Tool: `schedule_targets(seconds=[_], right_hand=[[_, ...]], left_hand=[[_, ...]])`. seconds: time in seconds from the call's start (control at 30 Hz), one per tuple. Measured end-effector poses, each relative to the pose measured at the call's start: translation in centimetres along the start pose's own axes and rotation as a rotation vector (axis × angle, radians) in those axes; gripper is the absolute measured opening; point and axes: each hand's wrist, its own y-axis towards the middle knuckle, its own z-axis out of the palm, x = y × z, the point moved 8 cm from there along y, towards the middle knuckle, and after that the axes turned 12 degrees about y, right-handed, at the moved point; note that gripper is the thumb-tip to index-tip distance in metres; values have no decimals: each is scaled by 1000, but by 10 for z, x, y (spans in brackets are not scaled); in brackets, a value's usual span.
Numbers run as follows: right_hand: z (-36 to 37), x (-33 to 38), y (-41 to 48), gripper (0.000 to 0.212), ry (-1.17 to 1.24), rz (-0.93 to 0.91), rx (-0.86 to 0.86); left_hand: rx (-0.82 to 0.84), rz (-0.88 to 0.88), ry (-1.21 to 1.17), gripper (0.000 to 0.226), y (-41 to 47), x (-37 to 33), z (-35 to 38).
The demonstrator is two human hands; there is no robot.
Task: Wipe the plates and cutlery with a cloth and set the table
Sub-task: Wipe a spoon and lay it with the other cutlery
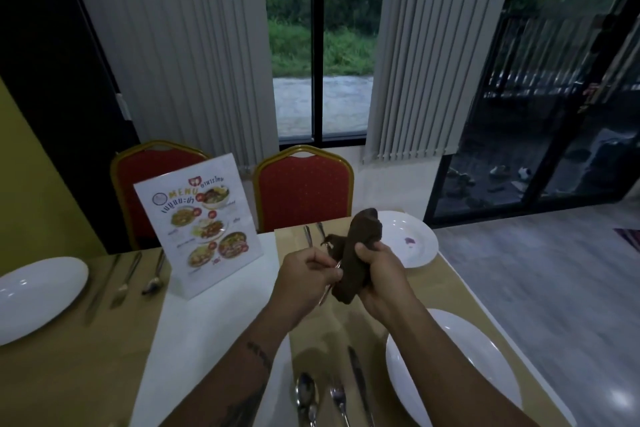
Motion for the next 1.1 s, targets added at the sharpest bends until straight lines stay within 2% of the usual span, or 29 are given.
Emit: schedule_targets(seconds=[0.07,0.17,0.23,0.33,0.4,0.47,0.53,0.6,0.7,0.8,0.93,0.97,1.03,1.1], right_hand=[[-2,1,-5,33,-51,-33,-2],[1,10,-13,29,-144,-96,1],[9,16,-18,27,-237,-144,39],[29,20,-27,24,-396,-224,122],[40,25,-36,22,-542,-296,156],[48,29,-43,23,-655,-366,202],[52,30,-49,25,-757,-407,266],[50,29,-48,27,-847,-408,322],[42,37,-39,25,-921,-412,326],[30,52,-15,23,-873,-453,214],[20,58,21,27,-655,-449,18],[18,57,28,30,-612,-449,-24],[15,54,42,32,-563,-445,-75],[13,49,57,29,-593,-415,-86]], left_hand=[[3,6,-5,11,-4,4,-8],[-189,1,-69,18,1,3,-40],[-288,78,-19,14,6,-18,-57],[-213,185,81,17,19,-54,-59],[-82,190,191,19,31,-64,-50],[-29,186,297,19,38,-65,-49],[-61,165,296,21,41,-63,-60],[-168,122,212,25,42,-57,-79],[-277,8,116,21,41,-35,-101],[-140,-95,74,20,39,-2,-92],[268,-141,418,26,29,41,-39],[318,-172,459,26,27,54,-27],[288,-261,399,23,28,82,-13],[188,-372,199,17,32,107,-3]])
